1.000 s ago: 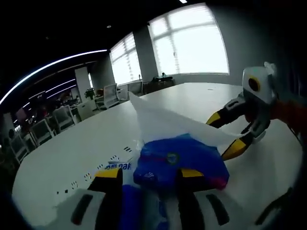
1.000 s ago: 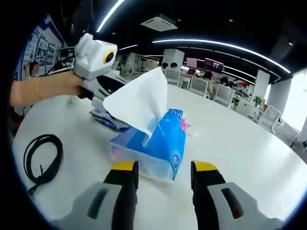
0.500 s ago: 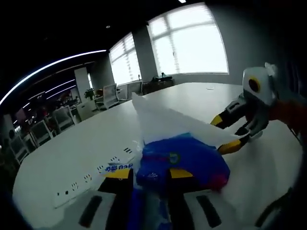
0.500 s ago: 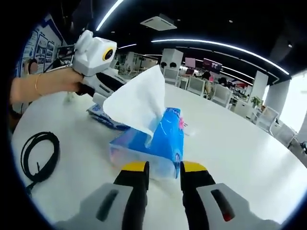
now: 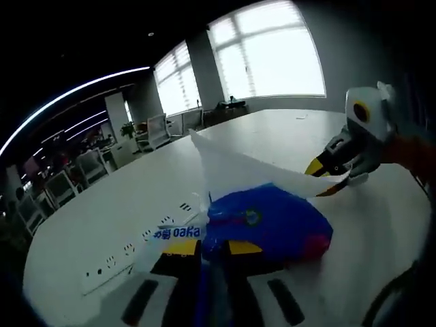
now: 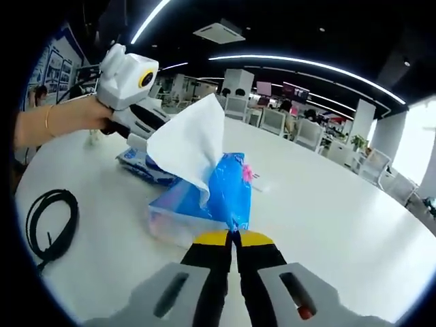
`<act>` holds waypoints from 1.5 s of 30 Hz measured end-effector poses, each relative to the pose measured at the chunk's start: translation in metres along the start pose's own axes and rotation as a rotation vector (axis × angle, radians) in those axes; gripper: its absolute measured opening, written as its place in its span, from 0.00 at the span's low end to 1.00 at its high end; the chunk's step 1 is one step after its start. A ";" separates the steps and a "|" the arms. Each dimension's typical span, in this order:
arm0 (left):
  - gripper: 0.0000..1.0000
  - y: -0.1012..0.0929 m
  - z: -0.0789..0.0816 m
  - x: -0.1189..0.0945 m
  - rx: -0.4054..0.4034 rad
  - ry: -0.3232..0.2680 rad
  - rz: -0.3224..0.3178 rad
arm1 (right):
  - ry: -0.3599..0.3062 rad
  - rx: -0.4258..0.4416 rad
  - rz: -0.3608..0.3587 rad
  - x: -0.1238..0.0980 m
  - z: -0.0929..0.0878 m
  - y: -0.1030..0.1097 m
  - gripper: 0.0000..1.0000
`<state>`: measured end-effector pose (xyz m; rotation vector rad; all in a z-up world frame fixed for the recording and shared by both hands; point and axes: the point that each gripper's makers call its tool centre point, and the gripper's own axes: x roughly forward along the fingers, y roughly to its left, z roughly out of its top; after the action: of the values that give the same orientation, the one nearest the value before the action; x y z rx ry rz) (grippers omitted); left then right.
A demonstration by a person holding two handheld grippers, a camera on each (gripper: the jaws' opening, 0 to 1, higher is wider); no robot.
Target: Arrange the tabletop items into an orderly group along one side of the table until the central work area is clear of visible clutter.
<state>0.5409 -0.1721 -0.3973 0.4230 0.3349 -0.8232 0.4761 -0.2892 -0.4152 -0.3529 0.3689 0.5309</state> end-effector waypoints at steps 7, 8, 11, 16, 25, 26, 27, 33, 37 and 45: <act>0.00 0.006 -0.001 0.000 -0.006 0.003 0.027 | -0.001 0.017 -0.011 0.003 0.001 -0.005 0.00; 0.00 0.006 -0.002 0.000 -0.013 0.005 0.028 | -0.002 0.018 -0.010 0.003 0.001 -0.005 0.00; 0.00 0.006 -0.002 0.001 -0.025 0.003 0.032 | -0.002 0.014 -0.012 0.003 0.000 -0.005 0.00; 0.00 0.005 -0.002 0.000 -0.011 -0.009 0.038 | -0.004 0.004 -0.012 0.002 -0.001 -0.004 0.00; 0.00 0.003 -0.002 -0.002 0.001 -0.013 0.039 | -0.015 0.021 -0.008 0.003 0.000 -0.005 0.00; 0.00 0.003 -0.002 -0.002 0.000 -0.014 0.038 | -0.015 0.022 -0.007 0.003 0.000 -0.005 0.00; 0.00 0.003 -0.002 -0.003 0.001 -0.013 0.038 | -0.017 0.030 -0.006 0.004 0.000 -0.005 0.00; 0.00 0.000 -0.002 -0.005 0.005 -0.012 0.026 | -0.041 0.084 -0.002 0.002 0.002 -0.009 0.00; 0.00 -0.001 -0.001 -0.007 0.004 -0.009 0.019 | -0.044 0.091 -0.001 0.002 0.003 -0.010 0.00; 0.00 -0.004 0.000 -0.009 -0.014 0.002 0.002 | -0.043 0.089 0.000 -0.001 0.006 -0.011 0.00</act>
<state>0.5324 -0.1687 -0.3937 0.4110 0.3417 -0.8186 0.4834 -0.2960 -0.4072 -0.2552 0.3494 0.5192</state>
